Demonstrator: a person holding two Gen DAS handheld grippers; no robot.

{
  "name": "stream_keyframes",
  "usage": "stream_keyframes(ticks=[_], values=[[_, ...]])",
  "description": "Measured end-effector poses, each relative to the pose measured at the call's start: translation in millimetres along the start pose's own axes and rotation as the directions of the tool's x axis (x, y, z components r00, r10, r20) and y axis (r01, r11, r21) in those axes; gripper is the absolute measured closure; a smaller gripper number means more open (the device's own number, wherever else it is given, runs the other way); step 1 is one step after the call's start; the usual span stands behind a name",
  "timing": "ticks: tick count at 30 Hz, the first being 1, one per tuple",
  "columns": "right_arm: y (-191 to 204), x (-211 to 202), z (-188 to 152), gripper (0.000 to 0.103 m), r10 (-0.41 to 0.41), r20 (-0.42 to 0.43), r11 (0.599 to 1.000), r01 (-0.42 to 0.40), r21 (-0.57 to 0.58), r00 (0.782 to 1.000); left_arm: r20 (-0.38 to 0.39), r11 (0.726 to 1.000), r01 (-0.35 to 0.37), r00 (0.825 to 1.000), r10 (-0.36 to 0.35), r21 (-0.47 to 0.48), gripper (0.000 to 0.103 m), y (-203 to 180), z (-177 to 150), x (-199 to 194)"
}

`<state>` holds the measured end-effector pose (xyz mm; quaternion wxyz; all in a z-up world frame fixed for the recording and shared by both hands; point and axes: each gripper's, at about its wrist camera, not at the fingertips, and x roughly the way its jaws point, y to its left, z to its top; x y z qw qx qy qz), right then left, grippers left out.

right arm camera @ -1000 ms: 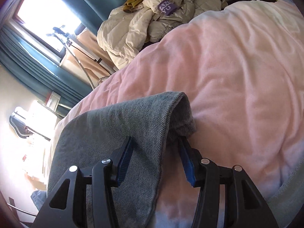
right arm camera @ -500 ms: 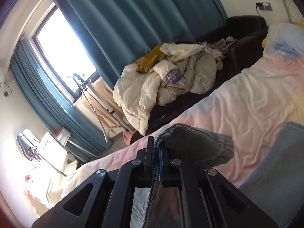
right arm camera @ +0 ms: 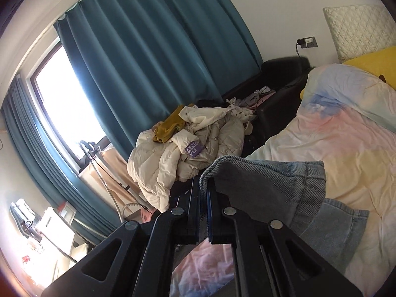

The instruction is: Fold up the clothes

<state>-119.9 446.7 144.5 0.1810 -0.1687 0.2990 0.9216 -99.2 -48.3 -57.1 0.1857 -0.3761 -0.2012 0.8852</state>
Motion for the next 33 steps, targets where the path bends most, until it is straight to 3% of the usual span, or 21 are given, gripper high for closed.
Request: stream_keyframes(ticks=[5, 10, 15, 21, 24, 27, 33], values=[[-16, -29, 6, 0.101, -0.023, 0.02, 1.0, 0.023, -0.007, 1.0, 0.03, 1.0, -0.011, 0.999, 0.011, -0.019, 0.047, 7, 3, -8], [-34, -46, 2, 0.101, -0.054, -0.015, 0.998, 0.053, -0.025, 0.998, 0.063, 0.998, -0.047, 0.997, 0.05, -0.046, 0.047, 13, 7, -11], [-46, -42, -9, 0.101, -0.087, -0.045, 0.994, 0.084, -0.075, 0.995, 0.087, 0.991, -0.094, 0.991, 0.103, -0.096, 0.047, 25, 16, -8], [-85, 45, -12, 0.101, -0.131, -0.117, 0.991, 0.133, 0.01, 0.984, 0.163, 0.966, -0.128, 0.973, 0.166, -0.224, 0.047, 49, 21, -17], [-94, 103, -14, 0.101, -0.159, -0.158, 0.986, 0.163, 0.013, 0.974, 0.152, 0.955, -0.151, 0.969, 0.194, -0.256, 0.047, 59, 24, -10], [-91, 165, -16, 0.101, -0.195, -0.206, 0.981, 0.194, -0.023, 0.959, 0.108, 0.954, -0.16, 0.975, 0.193, -0.255, 0.047, 67, 27, 5], [-75, 284, -37, 0.1, -0.251, -0.295, 0.966, 0.218, -0.141, 0.922, 0.082, 0.953, -0.223, 0.966, 0.244, -0.205, 0.047, 66, 31, 28]])
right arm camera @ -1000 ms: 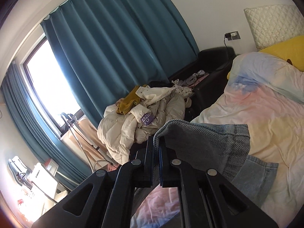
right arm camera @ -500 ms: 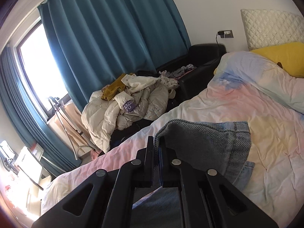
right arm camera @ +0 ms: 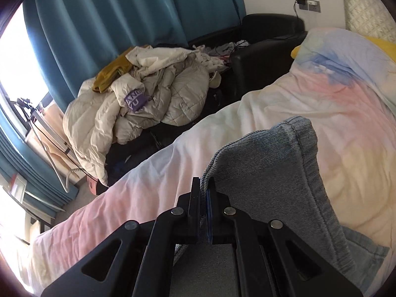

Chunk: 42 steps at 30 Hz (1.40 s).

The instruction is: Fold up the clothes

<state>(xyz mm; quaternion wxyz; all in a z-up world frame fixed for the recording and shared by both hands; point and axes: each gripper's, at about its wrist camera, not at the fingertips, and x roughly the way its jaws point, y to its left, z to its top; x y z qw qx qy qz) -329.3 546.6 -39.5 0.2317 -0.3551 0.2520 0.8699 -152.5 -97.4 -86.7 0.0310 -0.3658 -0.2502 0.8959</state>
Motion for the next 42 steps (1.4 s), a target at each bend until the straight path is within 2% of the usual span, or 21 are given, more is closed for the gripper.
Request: stream_keyframes(ticks=[3, 7, 10, 12, 14, 15, 17, 22, 25, 28, 33, 37, 40, 42], values=[[10, 40, 2, 0.1, 0.043, -0.014, 0.999, -0.043, 0.006, 0.999, -0.007, 1.0, -0.012, 1.0, 0.013, 0.014, 0.047, -6, 6, 12], [12, 86, -8, 0.1, 0.015, -0.053, 1.0, -0.015, 0.001, 0.999, 0.045, 1.0, -0.014, 0.999, 0.013, 0.007, 0.047, -4, 14, 19], [9, 92, -17, 0.099, 0.036, -0.038, 0.999, -0.035, 0.011, 0.999, 0.038, 1.0, -0.011, 0.999, 0.011, -0.01, 0.047, 2, 12, 26], [1, 84, -16, 0.097, 0.074, -0.045, 0.996, -0.072, 0.047, 0.996, 0.04, 1.0, -0.007, 0.999, 0.007, -0.012, 0.047, 3, 10, 24], [-9, 72, -14, 0.084, 0.11, -0.08, 0.991, -0.103, 0.087, 0.991, 0.038, 1.0, 0.003, 0.999, -0.002, -0.013, 0.047, 1, 12, 24], [-14, 62, -14, 0.082, 0.125, -0.089, 0.989, -0.117, 0.095, 0.988, 0.033, 1.0, 0.009, 0.999, -0.009, -0.014, 0.047, -1, 14, 26], [-24, 37, -18, 0.073, 0.141, -0.078, 0.986, -0.133, 0.096, 0.987, 0.017, 0.999, 0.031, 0.999, -0.031, -0.027, 0.047, -4, 17, 28], [-58, -29, -54, 0.07, 0.188, -0.062, 0.97, -0.175, 0.171, 0.98, 0.03, 0.999, 0.047, 0.998, -0.046, -0.022, 0.047, -20, 15, 26], [-75, -48, -92, 0.07, 0.208, -0.09, 0.958, -0.184, 0.22, 0.974, 0.021, 0.996, 0.08, 0.997, -0.079, -0.028, 0.047, -25, 7, 19], [-87, -49, -125, 0.07, 0.266, -0.137, 0.929, -0.216, 0.3, 0.954, 0.0, 0.997, 0.079, 0.997, -0.079, 0.01, 0.047, -39, -5, 12], [-95, -32, -157, 0.07, 0.372, -0.182, 0.863, -0.267, 0.429, 0.91, 0.036, 0.994, 0.076, 0.996, -0.079, 0.079, 0.047, -49, -21, -14], [-97, -17, -156, 0.07, 0.416, -0.128, 0.834, -0.322, 0.449, 0.9, 0.009, 0.994, 0.087, 0.996, -0.088, 0.066, 0.047, -46, -29, -16], [-103, -3, -154, 0.071, 0.457, -0.083, 0.789, -0.361, 0.498, 0.886, 0.007, 0.993, 0.087, 0.996, -0.088, 0.075, 0.047, -50, -32, -8], [-106, 3, -152, 0.079, 0.474, -0.051, 0.767, -0.384, 0.514, 0.879, 0.009, 0.993, 0.076, 0.997, -0.077, 0.089, 0.047, -53, -32, -3]])
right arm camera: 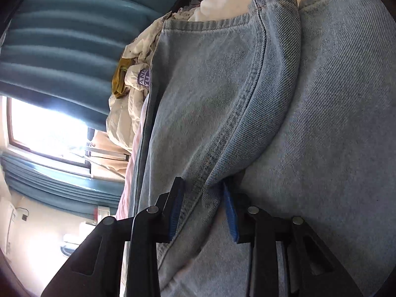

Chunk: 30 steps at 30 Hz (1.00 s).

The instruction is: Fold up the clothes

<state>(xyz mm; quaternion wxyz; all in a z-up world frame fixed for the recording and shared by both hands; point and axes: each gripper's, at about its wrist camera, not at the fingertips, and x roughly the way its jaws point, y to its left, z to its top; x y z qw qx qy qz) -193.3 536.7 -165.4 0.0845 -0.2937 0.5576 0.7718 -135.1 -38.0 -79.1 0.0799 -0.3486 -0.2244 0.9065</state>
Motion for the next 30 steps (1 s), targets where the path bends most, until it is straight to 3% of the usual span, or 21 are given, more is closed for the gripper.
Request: stream_keyframes(ticks=[2, 6, 10, 15, 19, 24, 30], values=[[3, 0, 4, 0.096, 0.01, 0.04, 1.0, -0.009, -0.026, 0.999, -0.004, 1.0, 0.003, 1.0, -0.003, 0.008, 0.047, -2, 1, 4], [34, -19, 8, 0.099, 0.006, 0.184, 0.984, 0.027, -0.174, 0.983, 0.003, 0.999, 0.008, 1.0, -0.009, 0.038, 0.047, -8, 4, 4], [40, -31, 11, 0.099, -0.029, 0.248, 0.984, 0.072, -0.164, 0.968, 0.003, 0.998, 0.007, 1.0, -0.007, 0.067, 0.047, -15, 6, 5], [11, -27, 6, 0.099, -0.145, 0.232, 0.976, 0.177, -0.127, 0.962, -0.032, 0.997, -0.01, 0.999, 0.012, 0.08, 0.047, -16, 7, 15], [8, -26, 0, 0.099, -0.146, 0.219, 0.968, 0.184, -0.168, 0.965, -0.069, 0.996, -0.02, 0.997, 0.026, 0.088, 0.047, -10, 5, 19], [37, -55, -21, 0.095, -0.211, 0.246, 0.906, 0.284, -0.313, 0.946, -0.081, 0.998, 0.001, 0.997, 0.005, 0.068, 0.047, -4, 4, 8], [74, -120, -84, 0.095, -0.189, 0.228, 0.818, 0.282, -0.501, 0.955, -0.095, 0.996, 0.036, 0.995, -0.028, 0.08, 0.047, -6, 2, 1]])
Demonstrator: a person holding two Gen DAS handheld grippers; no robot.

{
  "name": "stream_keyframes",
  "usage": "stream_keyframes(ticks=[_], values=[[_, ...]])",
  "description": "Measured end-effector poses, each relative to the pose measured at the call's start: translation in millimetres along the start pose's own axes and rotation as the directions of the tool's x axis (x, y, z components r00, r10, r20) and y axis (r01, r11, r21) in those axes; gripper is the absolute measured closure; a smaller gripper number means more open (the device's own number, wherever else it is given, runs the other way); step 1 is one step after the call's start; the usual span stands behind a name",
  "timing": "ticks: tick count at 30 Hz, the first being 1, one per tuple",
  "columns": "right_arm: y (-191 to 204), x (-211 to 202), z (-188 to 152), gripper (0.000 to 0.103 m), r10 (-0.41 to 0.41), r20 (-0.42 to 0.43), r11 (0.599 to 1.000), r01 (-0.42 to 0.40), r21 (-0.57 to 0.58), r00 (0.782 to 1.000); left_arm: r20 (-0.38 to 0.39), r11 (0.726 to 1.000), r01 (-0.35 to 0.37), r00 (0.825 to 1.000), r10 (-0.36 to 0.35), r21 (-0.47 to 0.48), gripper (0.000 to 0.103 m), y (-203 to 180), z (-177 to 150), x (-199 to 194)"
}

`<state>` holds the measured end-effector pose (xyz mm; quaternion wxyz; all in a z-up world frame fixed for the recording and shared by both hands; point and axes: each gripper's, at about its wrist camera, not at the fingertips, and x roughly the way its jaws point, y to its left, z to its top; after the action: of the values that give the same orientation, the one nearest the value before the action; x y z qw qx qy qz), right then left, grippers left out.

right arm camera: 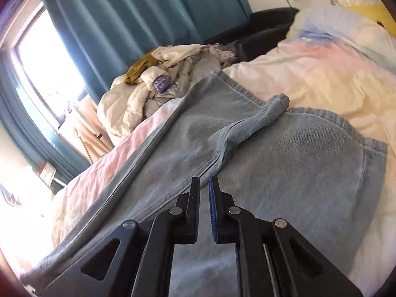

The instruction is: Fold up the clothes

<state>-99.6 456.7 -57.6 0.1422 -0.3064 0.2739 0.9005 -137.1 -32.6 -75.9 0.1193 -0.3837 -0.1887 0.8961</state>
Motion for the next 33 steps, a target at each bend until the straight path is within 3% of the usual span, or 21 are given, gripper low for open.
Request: stream_keyframes(ticks=[7, 13, 19, 25, 29, 33], values=[[67, -80, -63, 0.095, 0.108, -0.06, 0.98, -0.117, -0.161, 0.992, 0.048, 0.999, -0.028, 0.998, 0.026, 0.036, 0.047, -3, -4, -37], [101, -104, -97, 0.095, 0.154, -0.094, 0.947, -0.174, -0.268, 0.984, 0.014, 0.983, -0.183, 0.983, 0.183, 0.026, 0.047, 21, 13, -54], [95, -93, -97, 0.095, 0.157, -0.109, 0.949, -0.18, -0.26, 0.982, -0.007, 0.937, -0.335, 0.941, 0.337, 0.099, 0.047, 45, 40, -55], [98, -76, -99, 0.095, 0.161, -0.149, 0.95, -0.194, -0.245, 0.976, -0.069, 0.897, -0.436, 0.895, 0.441, 0.07, 0.047, 84, 65, -41], [103, -71, -101, 0.095, 0.179, -0.163, 0.944, -0.216, -0.25, 0.97, -0.051, 0.849, -0.518, 0.849, 0.525, 0.107, 0.047, 94, 73, -29], [105, -60, -103, 0.095, 0.178, -0.184, 0.944, -0.22, -0.245, 0.967, -0.043, 0.824, -0.556, 0.826, 0.562, 0.109, 0.047, 98, 83, -15]])
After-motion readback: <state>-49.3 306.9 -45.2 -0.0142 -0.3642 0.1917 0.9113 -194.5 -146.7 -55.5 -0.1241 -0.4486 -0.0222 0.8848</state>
